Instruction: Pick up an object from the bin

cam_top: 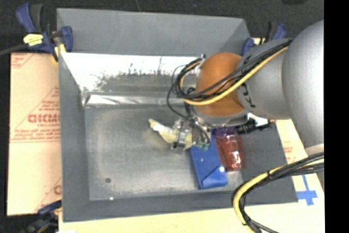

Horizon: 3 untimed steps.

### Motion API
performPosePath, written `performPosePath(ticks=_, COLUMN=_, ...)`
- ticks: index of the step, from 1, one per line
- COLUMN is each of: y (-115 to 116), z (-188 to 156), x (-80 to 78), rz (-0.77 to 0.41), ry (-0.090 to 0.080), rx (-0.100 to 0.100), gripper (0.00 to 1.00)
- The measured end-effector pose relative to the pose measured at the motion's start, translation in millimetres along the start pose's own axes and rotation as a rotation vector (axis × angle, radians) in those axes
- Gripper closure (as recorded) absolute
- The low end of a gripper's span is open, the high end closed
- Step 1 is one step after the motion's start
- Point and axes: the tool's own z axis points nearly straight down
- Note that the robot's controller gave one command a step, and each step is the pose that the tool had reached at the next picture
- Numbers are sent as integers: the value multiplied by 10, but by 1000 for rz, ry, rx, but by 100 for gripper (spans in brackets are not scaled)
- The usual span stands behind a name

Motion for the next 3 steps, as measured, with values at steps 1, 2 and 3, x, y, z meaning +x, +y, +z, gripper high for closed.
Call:
performPosePath(ticks=1, y=-2, z=-141, x=-2, rz=1, ry=0, rx=-1, gripper=100)
performPosePath(ticks=2, y=-3, z=-234, x=-8, rz=3, ry=-2, rx=-2, gripper=100)
performPosePath(ticks=3, y=-5, z=-354, x=-10, rz=4, ry=-2, rx=-2, gripper=100)
